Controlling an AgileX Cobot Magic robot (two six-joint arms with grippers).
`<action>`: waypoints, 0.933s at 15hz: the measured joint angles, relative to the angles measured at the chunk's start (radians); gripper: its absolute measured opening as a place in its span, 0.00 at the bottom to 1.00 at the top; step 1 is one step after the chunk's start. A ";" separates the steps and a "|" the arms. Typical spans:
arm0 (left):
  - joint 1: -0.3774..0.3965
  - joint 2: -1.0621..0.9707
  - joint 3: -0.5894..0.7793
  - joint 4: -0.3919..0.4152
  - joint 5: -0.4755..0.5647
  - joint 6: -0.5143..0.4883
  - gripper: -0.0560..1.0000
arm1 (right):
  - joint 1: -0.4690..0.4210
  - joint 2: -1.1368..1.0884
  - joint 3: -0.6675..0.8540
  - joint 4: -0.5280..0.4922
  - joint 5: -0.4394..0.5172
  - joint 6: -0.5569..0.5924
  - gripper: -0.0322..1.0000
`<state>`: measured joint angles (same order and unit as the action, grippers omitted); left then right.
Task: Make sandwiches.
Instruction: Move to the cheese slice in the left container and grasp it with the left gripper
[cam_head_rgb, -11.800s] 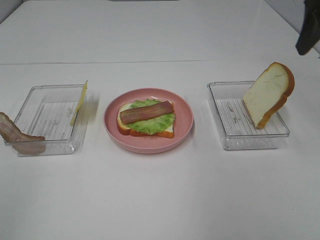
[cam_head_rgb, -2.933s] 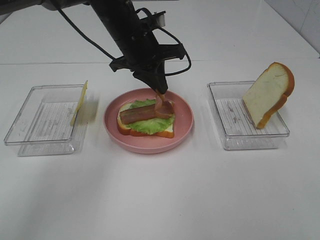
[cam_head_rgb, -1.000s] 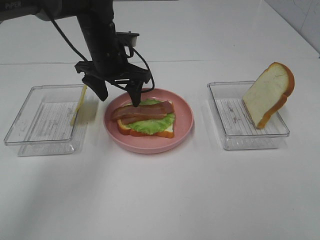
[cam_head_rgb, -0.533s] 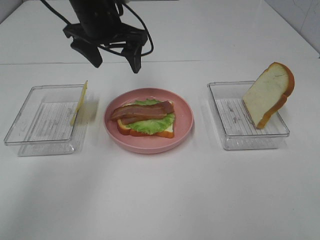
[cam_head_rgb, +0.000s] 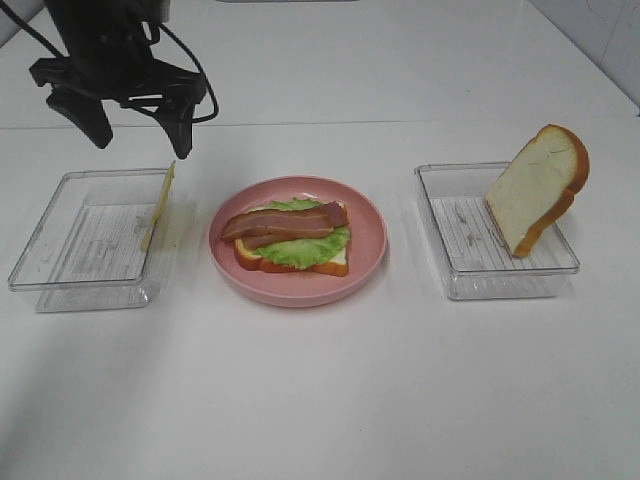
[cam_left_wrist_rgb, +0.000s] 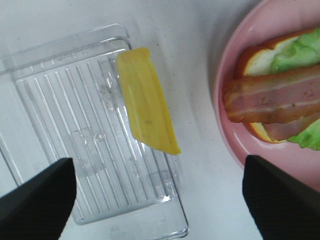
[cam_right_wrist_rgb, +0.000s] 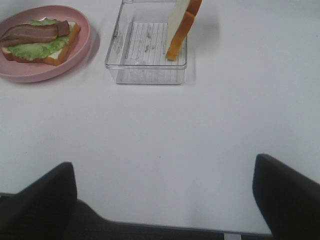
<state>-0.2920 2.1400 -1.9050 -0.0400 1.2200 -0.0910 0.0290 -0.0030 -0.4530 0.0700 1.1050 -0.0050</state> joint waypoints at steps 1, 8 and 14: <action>0.004 0.018 0.000 0.004 0.000 -0.004 0.83 | 0.000 0.000 0.000 0.000 0.000 0.000 0.92; 0.004 0.150 -0.015 0.029 0.001 -0.018 0.83 | 0.000 0.000 0.000 0.000 0.000 0.000 0.92; 0.004 0.183 -0.053 0.050 0.001 -0.018 0.78 | 0.000 0.000 0.000 0.000 0.000 0.000 0.92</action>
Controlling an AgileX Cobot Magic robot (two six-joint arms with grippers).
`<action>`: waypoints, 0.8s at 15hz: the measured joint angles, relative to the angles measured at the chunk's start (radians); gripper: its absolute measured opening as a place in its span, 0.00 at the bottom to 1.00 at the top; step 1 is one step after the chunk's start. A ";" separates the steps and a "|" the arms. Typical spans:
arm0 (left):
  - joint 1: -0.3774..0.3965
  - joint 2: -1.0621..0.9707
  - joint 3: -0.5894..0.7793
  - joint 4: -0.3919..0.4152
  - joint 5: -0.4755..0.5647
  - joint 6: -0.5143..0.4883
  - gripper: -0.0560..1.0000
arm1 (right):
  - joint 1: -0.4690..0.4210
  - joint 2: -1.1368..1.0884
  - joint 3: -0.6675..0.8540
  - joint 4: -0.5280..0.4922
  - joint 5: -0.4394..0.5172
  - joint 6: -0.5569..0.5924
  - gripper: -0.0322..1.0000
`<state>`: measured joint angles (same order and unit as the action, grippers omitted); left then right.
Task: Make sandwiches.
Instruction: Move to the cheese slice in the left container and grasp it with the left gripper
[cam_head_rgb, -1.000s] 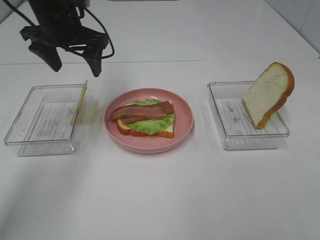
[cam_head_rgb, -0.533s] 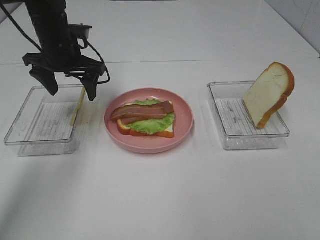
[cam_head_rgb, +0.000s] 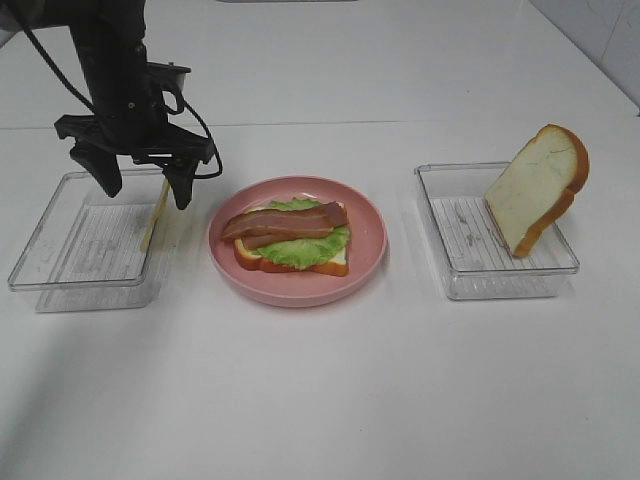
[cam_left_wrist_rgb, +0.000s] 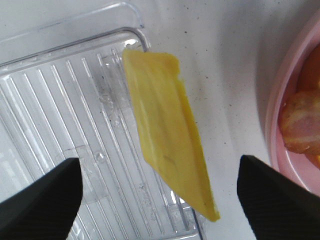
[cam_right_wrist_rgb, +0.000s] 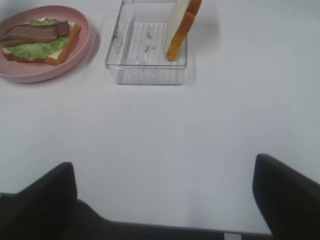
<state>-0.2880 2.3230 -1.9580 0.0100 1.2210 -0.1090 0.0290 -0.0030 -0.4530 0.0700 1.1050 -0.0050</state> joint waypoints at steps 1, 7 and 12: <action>0.000 0.000 0.000 0.002 0.000 0.000 0.78 | 0.000 0.000 0.000 0.000 0.000 0.000 0.92; 0.000 0.012 0.000 0.009 0.000 0.000 0.69 | 0.000 0.000 0.000 0.000 0.000 0.000 0.92; 0.000 0.013 0.000 0.009 0.000 0.000 0.42 | 0.000 0.000 0.000 0.000 0.000 0.000 0.92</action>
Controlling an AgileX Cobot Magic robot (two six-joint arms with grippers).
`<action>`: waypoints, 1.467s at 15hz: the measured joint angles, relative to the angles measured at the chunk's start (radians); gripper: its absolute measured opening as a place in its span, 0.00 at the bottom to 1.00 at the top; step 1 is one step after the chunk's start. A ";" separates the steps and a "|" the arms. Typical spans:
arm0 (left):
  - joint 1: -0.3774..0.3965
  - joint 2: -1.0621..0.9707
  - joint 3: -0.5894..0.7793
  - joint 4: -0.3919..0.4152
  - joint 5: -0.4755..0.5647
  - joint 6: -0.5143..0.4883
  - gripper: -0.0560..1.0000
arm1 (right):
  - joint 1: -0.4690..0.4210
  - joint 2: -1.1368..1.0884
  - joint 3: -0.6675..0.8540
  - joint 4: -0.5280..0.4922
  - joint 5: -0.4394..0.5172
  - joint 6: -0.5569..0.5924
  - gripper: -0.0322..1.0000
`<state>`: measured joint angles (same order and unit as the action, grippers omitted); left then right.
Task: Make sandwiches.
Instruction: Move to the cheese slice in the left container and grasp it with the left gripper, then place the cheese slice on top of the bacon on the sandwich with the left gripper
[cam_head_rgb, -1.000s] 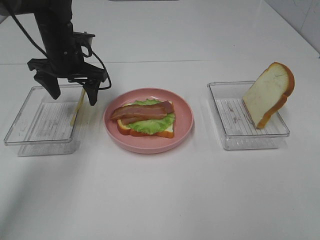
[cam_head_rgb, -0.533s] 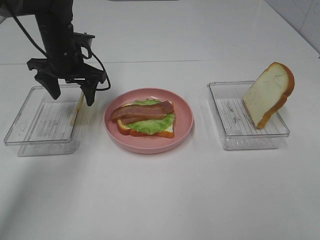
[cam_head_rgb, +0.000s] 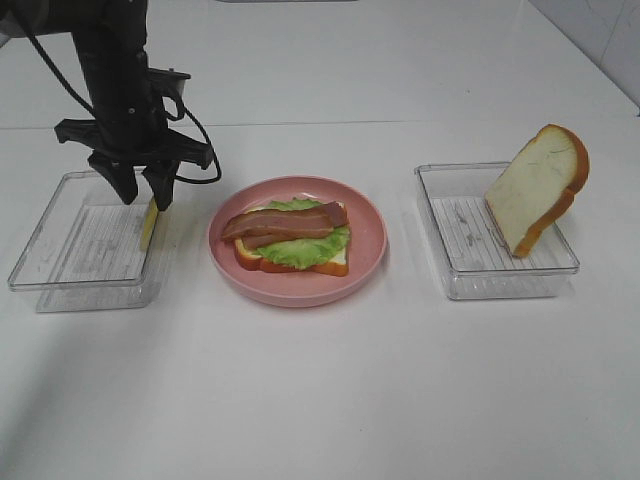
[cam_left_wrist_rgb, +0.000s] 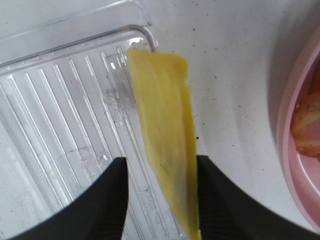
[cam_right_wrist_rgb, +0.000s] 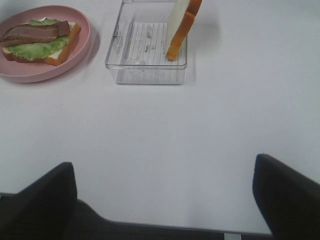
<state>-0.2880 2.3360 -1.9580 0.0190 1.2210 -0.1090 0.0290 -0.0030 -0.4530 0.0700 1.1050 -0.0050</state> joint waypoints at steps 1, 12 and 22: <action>0.000 0.000 0.000 0.000 0.000 0.000 0.36 | 0.000 0.000 0.000 0.000 0.000 0.000 0.92; 0.000 -0.024 0.000 -0.008 0.000 -0.008 0.05 | 0.000 0.000 0.000 0.000 0.000 0.000 0.92; -0.003 -0.250 0.000 -0.325 0.000 0.121 0.05 | 0.000 0.000 0.000 0.000 0.000 0.000 0.92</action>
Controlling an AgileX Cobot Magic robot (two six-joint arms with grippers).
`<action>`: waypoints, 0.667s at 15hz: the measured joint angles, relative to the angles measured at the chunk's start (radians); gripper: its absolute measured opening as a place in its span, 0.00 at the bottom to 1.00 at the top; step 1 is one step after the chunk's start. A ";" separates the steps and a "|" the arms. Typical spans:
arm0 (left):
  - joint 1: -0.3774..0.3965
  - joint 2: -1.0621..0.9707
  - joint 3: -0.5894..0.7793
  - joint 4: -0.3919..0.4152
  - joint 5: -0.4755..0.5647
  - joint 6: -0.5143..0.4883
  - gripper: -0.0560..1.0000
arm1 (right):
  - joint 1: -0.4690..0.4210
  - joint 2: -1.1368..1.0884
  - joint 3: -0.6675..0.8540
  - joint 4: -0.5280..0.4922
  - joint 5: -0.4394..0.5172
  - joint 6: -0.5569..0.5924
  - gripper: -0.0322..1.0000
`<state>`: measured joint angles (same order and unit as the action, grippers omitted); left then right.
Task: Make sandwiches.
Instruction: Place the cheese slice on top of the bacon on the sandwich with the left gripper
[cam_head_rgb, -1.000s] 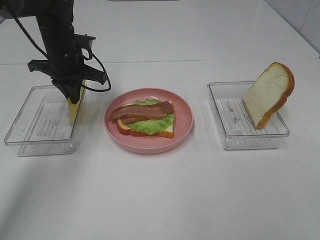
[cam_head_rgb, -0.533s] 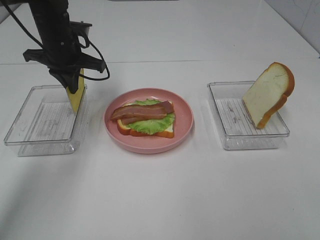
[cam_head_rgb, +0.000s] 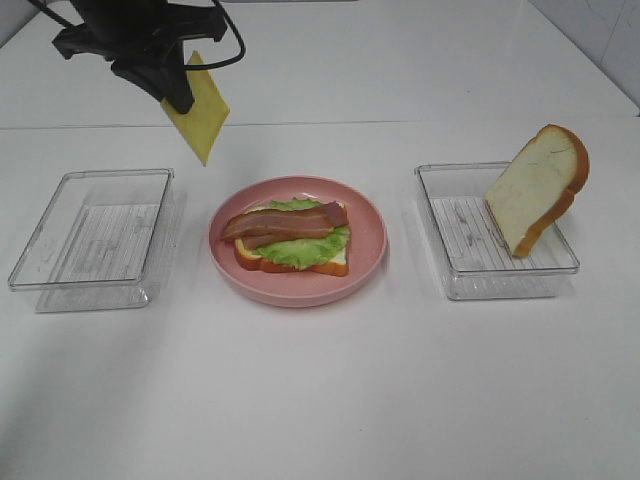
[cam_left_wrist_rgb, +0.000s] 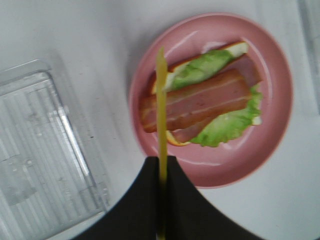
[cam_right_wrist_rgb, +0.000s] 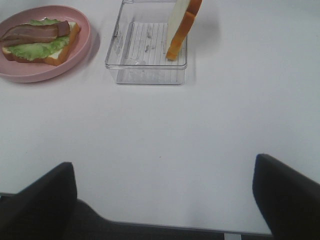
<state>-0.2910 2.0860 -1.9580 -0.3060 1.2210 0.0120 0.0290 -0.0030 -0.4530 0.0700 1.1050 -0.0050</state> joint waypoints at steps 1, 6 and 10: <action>0.000 -0.001 0.000 -0.031 -0.005 0.014 0.05 | 0.000 0.000 0.000 0.000 0.000 0.000 0.92; 0.000 0.072 0.036 -0.341 -0.074 0.188 0.05 | 0.000 0.000 0.000 0.000 0.000 0.000 0.92; -0.002 0.166 0.043 -0.439 -0.102 0.214 0.05 | 0.000 0.000 0.000 0.000 0.000 0.000 0.92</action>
<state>-0.2930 2.2520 -1.9150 -0.7450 1.1190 0.2260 0.0290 -0.0030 -0.4530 0.0700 1.1050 -0.0050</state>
